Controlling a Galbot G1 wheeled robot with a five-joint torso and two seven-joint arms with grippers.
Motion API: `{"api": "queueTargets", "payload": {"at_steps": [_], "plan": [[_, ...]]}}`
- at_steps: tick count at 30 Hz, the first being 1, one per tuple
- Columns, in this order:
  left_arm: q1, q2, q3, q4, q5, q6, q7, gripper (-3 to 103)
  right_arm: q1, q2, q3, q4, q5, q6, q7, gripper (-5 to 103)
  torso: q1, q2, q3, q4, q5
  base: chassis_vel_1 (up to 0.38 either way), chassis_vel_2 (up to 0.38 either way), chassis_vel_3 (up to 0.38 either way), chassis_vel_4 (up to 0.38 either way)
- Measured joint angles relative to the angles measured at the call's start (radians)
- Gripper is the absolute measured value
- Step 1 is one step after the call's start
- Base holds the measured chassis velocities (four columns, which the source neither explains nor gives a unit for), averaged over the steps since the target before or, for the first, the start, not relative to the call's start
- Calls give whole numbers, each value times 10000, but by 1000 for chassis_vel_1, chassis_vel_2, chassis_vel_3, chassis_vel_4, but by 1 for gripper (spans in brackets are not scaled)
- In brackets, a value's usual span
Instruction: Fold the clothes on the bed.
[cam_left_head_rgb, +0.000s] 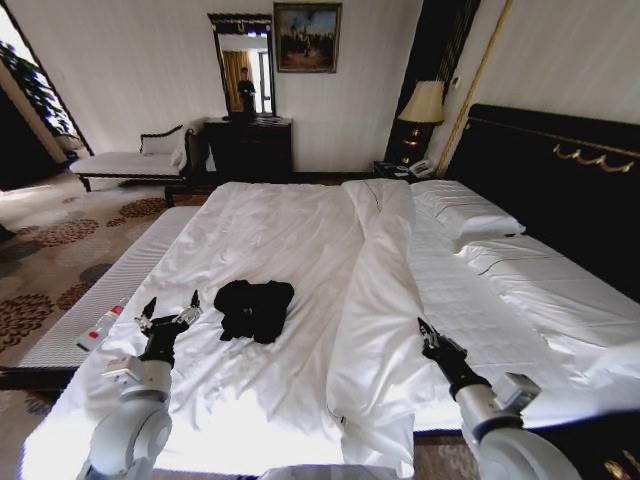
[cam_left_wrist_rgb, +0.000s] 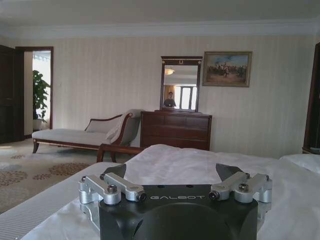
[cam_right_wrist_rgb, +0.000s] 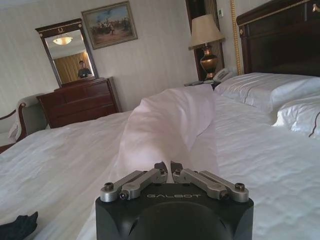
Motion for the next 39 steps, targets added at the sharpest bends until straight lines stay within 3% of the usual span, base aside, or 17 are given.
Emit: {"api": "queueTargets", "payload": {"at_steps": [5,10,19,30,39], "plan": [[-34,29,-2,0,-12,-1,0,100,232,4,557,136,267,-79,133,0,0,0,0,0,-2,0,0,0,0],[-12,19,-49,0,-27,0,-3,100,474,178,1201,-500,-110,50,173,0,0,0,0,0,1,0,0,0,0],[-14,-10,-31,19,-26,-8,-1,100,956,-187,3283,-1775,79,322,202,0,0,0,0,-2,-1,0,0,0,0],[-43,23,85,23,7,-6,-31,100,1652,-585,4186,-3593,-447,767,128,0,0,-1,0,-1,1,0,0,0,0],[1,62,174,-15,72,27,-85,100,2107,-677,4613,-6266,-1773,2016,-146,0,0,0,0,-1,1,0,0,0,0]]}}
